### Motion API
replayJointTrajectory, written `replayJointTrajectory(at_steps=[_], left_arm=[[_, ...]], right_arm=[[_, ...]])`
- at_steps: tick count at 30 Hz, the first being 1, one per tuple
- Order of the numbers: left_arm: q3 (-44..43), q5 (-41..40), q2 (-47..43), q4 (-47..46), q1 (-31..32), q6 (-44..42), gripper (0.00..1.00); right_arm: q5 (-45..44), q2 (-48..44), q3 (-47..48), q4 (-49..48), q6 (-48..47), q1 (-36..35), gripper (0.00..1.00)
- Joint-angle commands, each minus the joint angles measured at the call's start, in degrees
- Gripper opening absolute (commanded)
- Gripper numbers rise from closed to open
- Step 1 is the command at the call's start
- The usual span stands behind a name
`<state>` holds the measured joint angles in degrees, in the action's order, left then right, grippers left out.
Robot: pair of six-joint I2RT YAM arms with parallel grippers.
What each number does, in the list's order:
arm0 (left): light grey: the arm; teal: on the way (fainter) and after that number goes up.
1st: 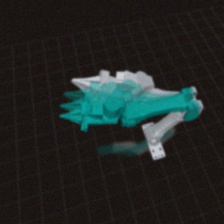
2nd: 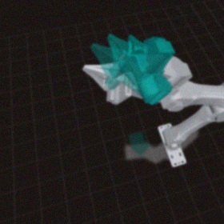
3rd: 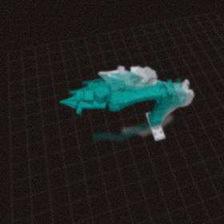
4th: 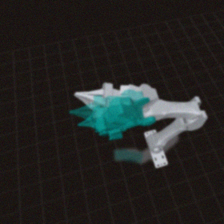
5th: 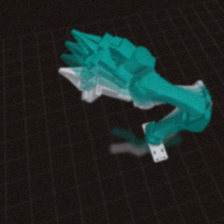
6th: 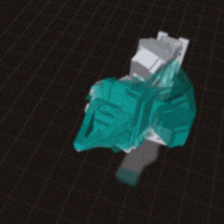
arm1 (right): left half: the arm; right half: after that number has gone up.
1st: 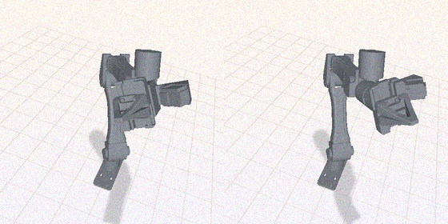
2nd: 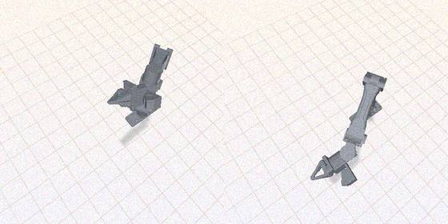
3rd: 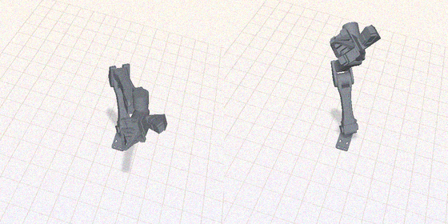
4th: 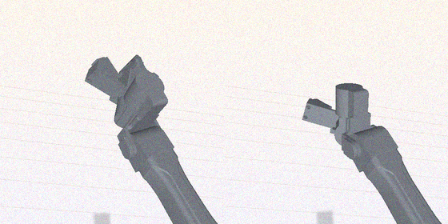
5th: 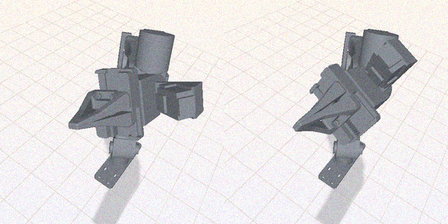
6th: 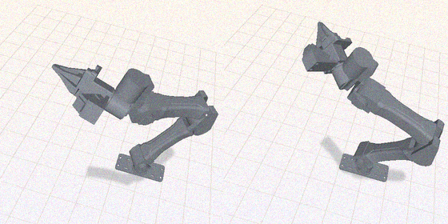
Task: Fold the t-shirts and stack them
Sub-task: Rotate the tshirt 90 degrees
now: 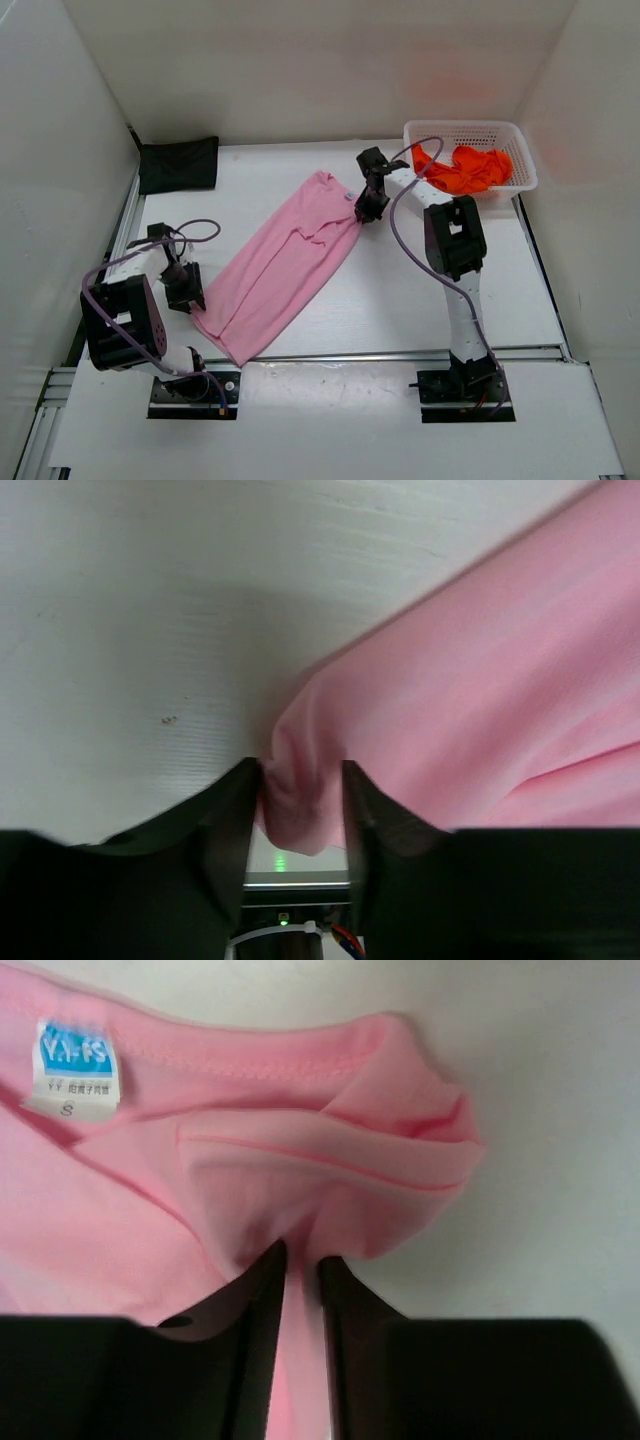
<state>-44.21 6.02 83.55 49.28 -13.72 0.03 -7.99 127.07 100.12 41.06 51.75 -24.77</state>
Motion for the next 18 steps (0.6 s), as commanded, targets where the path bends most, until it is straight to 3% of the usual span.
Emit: replayJointTrajectory(at_steps=[1, 4, 8, 10, 11, 13, 14, 17, 18], left_arm=[[0.17, 2.41, -3.13, 0.81, -0.17, -0.03, 0.52], [-2.11, 4.78, -2.52, 2.4, -0.17, -0.03, 0.58], [-5.27, 7.24, -0.5, 3.99, 1.58, -0.03, 0.59], [-6.15, 8.12, 1.17, 4.51, 3.51, -0.03, 0.59], [-6.68, 8.74, 1.79, 4.51, 4.3, -0.03, 0.6], [-7.29, 9.88, 4.24, 3.81, 7.63, -0.03, 0.6], [-7.91, 9.89, 5.04, 3.29, 8.69, -0.03, 0.6], [-7.91, 9.1, 6.8, 2.05, 10.02, -0.03, 0.6], [-7.91, 7.88, 6.8, 1.27, 10.02, -0.03, 0.6]], right_arm=[[1.05, 7.74, 10.33, 1.92, -2.43, 0.17, 0.17], [1.05, 13.02, 22.99, 0.7, -2.97, 0.17, 0.08], [5.43, 17.6, 31.71, -11.06, -1.75, 2.18, 0.08], [13.03, 19.7, 33.3, -17.82, 1.84, 4.11, 0.11], [16.22, 20.84, 34.17, -25.86, 6.74, 4.82, 0.15], [18.01, 25.5, 42.81, -29.01, 9.42, 5.61, 0.21], [18.01, 26.47, 45.06, -29.02, 9.43, 5.61, 0.33], [19.23, 21.4, 37.81, -32.7, 6.71, 6.84, 0.55], [20.11, 16.94, 35.44, -32.71, 2.79, 6.85, 0.57]])
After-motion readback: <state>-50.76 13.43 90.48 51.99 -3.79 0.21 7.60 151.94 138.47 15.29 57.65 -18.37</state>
